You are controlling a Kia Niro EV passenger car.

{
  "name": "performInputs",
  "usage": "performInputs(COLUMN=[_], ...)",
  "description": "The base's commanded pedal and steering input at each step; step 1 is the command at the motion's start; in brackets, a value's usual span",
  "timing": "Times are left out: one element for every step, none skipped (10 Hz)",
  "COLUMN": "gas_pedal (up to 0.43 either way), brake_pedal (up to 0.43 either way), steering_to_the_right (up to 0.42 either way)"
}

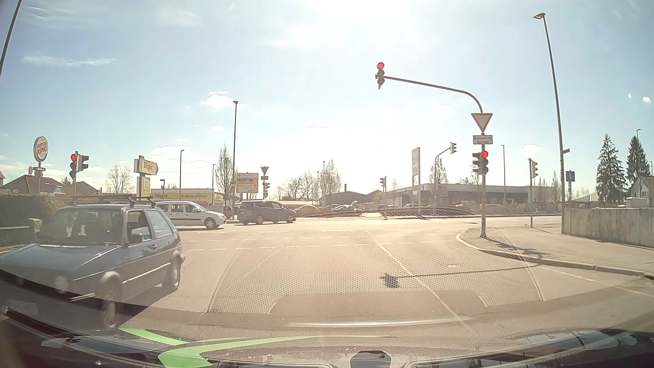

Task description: Follow the waypoints while adhering to traffic rules and regulations

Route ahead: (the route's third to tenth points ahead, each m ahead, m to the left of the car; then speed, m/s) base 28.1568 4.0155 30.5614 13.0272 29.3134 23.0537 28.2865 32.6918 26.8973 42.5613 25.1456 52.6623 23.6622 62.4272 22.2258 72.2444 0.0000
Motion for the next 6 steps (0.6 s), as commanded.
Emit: performInputs(gas_pedal=[0.0, 0.0, 0.0, 0.0, 0.0, 0.0], brake_pedal=[0.341, 0.341, 0.335, 0.341, 0.341, 0.335], steering_to_the_right=[0.0, 0.0, -0.001, -0.001, 0.0, 0.0])
